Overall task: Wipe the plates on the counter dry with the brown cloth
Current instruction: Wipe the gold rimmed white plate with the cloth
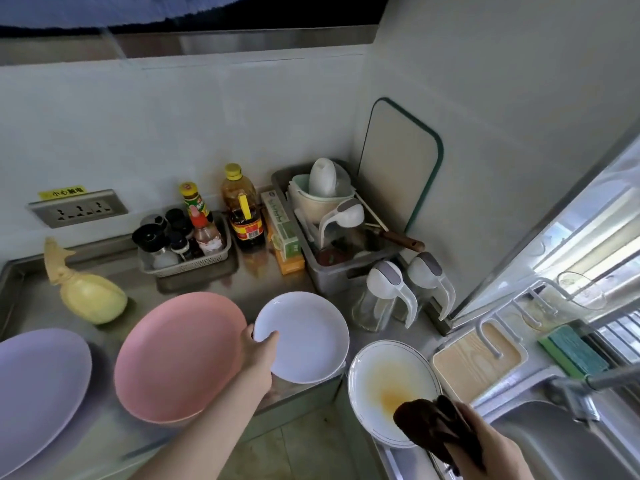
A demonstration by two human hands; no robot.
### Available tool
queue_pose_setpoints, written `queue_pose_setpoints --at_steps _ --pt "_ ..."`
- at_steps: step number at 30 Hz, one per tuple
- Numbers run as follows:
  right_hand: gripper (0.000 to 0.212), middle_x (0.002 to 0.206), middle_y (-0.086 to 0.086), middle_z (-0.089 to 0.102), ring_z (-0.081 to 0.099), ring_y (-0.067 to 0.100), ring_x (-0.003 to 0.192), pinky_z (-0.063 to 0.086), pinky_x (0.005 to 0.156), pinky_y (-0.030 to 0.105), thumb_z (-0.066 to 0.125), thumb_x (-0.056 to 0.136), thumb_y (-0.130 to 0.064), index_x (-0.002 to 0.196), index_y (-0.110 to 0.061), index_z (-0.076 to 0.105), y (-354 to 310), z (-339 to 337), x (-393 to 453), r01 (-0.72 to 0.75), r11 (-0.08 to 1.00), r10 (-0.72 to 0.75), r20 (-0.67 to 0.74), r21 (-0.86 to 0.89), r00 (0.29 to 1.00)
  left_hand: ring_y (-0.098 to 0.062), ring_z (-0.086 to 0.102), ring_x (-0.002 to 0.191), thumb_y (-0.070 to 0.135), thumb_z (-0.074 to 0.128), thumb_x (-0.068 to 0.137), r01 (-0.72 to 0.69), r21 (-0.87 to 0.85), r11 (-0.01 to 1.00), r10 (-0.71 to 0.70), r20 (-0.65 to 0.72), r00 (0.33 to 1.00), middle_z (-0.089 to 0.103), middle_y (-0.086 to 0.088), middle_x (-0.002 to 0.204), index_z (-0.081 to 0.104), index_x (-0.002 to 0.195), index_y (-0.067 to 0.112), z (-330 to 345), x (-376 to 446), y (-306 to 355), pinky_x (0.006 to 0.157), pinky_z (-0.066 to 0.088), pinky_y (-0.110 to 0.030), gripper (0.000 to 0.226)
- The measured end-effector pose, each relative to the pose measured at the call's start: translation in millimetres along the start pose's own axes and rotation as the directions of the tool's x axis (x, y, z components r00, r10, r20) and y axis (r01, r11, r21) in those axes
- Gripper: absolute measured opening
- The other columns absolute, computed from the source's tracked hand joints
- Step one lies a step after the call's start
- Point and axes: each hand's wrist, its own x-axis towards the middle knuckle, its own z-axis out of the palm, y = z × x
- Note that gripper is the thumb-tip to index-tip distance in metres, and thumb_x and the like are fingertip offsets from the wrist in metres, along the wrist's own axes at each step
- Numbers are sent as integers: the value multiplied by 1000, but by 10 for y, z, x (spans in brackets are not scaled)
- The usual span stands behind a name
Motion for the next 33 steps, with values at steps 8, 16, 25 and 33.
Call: queue_pose_setpoints --at_steps 8,16,25,33 --pt "44 73 -17 68 64 -10 75 39 62 -7 65 83 9 74 -34 61 62 -46 85 -74 993 71 -34 -95 997 -28 49 125 2 54 85 -93 212 973 81 67 994 46 -7 146 32 150 13 -147 -110 -128 100 43 -38 70" --pt "8 82 0 74 61 -12 51 42 45 0 73 83 -21 87 -27 68 23 -158 -84 -88 994 100 -261 58 960 -16 59 71 10 57 95 -19 33 999 10 268 963 65 -4 82 63 90 6 256 -920 -701 62 51 -24 9" --pt "10 56 7 69 59 20 41 44 39 26 58 92 -35 89 -29 65 223 -557 -241 -226 973 205 -266 -50 942 -22 52 73 29 62 89 80 178 981 -127 268 955 57 -4 77 52 78 21 974 -1118 -1088 71 46 -31 17" --pt "21 61 9 68 57 18 44 45 42 26 54 92 -44 88 -27 64 232 -629 -258 -246 969 240 -251 8 938 -37 60 92 8 41 96 22 307 951 -69 143 987 64 -27 110 54 101 0 1068 -1103 -1047 73 43 -37 16"
